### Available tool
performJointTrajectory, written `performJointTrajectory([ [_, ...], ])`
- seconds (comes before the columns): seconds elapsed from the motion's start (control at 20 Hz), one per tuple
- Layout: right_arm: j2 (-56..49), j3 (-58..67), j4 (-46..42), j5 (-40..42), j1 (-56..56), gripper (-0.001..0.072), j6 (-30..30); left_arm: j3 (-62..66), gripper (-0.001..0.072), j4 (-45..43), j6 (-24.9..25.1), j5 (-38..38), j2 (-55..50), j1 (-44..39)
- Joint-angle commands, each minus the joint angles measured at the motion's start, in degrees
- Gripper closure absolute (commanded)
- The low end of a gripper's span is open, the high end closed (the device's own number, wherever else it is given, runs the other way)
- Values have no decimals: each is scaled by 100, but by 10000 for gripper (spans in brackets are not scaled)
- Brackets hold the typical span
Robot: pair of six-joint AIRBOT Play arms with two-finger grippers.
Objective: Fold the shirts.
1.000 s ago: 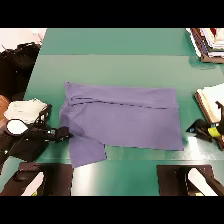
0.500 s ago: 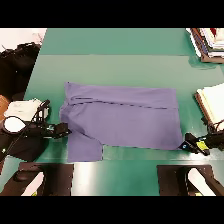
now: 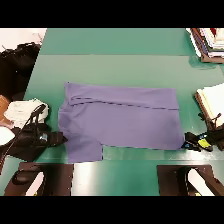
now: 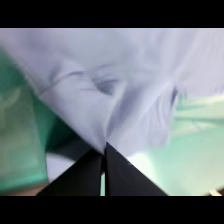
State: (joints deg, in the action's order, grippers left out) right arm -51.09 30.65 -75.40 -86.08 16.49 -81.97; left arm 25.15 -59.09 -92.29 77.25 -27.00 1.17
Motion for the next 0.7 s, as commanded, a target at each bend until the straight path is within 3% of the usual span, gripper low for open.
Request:
performJointTrajectory([
  [0.0, 542, 450, -122, -205, -48, 698, -9, 28, 680, 48, -380, 874, 732, 0],
  [0.1, 866, 861, -94, -146, -74, 699, -11, 236, 680, 57, -367, 511, 581, 0],
  [0.25, 588, 1587, -48, -44, -334, 699, -11, 715, 680, 37, 4, -623, -275, 0],
  [0.45, -629, 2618, -63, 664, -986, 699, -74, 1631, 679, -7, 538, -1672, -2033, 0],
  [0.65, -2223, 3834, -55, 922, -1281, 698, -116, 2719, 678, -31, 732, -2385, -3657, 0],
])
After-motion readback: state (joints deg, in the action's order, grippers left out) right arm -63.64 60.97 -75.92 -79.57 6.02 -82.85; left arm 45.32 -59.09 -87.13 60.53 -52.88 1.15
